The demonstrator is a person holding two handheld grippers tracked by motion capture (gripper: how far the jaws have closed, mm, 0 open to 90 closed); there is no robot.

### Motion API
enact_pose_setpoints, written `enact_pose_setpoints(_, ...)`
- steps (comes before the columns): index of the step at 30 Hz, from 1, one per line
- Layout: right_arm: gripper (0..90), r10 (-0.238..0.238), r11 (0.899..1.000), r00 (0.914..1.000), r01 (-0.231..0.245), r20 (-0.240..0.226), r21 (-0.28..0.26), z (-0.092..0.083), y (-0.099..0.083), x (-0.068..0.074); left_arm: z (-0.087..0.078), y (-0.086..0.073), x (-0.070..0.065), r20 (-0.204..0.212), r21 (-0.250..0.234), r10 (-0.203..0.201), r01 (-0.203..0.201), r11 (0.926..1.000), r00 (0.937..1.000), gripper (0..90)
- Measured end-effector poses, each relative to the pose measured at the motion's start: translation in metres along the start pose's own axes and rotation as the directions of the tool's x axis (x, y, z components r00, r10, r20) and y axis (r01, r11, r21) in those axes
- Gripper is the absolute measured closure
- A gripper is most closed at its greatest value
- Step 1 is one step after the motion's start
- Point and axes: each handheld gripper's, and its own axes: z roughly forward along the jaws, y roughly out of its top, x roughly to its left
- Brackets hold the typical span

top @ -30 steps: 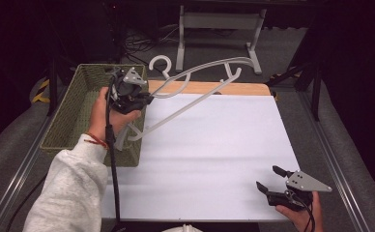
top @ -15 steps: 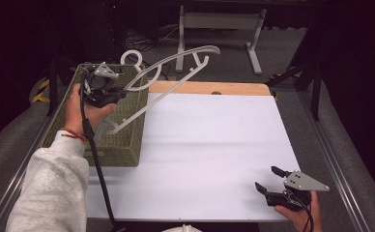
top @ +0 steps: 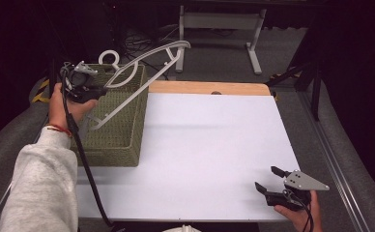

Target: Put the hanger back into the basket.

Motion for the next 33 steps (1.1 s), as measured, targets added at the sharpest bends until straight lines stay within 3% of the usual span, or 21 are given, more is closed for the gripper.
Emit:
enact_pose_setpoints(8, 19.8, 0.004, 1.0, 1.0, -0.004, 0.001, 0.008, 0.001, -0.001, 0.001, 0.008, -0.012, 0.023, -0.028, 0.027, -0.009, 0.01, 0.9996, 0.9996, 82.1)
enact_pose_setpoints(11, 19.8, 0.006, 1.0, 1.0, -0.006, 0.006, 0.014, 0.002, -0.001, 0.0, 0.009, -0.02, 0.033, -0.028, 0.02, -0.04, 0.041, 0.999, 0.9988, 82.1)
enact_pose_setpoints(13, 19.7, 0.02, 1.0, 0.9997, -0.02, 0.012, 0.016, 0.003, -0.001, -0.001, 0.011, -0.024, 0.038, -0.043, 0.018, -0.04, 0.041, 0.999, 0.9983, 82.1)
enact_pose_setpoints(18, 19.7, 0.013, 1.0, 0.9999, -0.014, 0.011, 0.019, 0.004, 0.0, 0.002, 0.018, -0.032, 0.043, -0.032, 0.033, -0.065, 0.066, 0.9973, 0.9974, 82.1)
enact_pose_setpoints(27, 19.2, 0.015, 1.0, 0.9999, -0.015, 0.004, 0.027, 0.005, -0.001, 0.001, 0.029, -0.062, 0.058, -0.067, 0.069, -0.119, 0.123, 0.99, 0.9907, 82.0)
enact_pose_setpoints(33, 18.6, 0.016, 0.999, 0.9999, -0.016, 0.005, 0.032, 0.005, -0.001, 0.001, 0.029, -0.077, 0.064, -0.059, 0.099, -0.125, 0.13, 0.9866, 0.9904, 81.9)
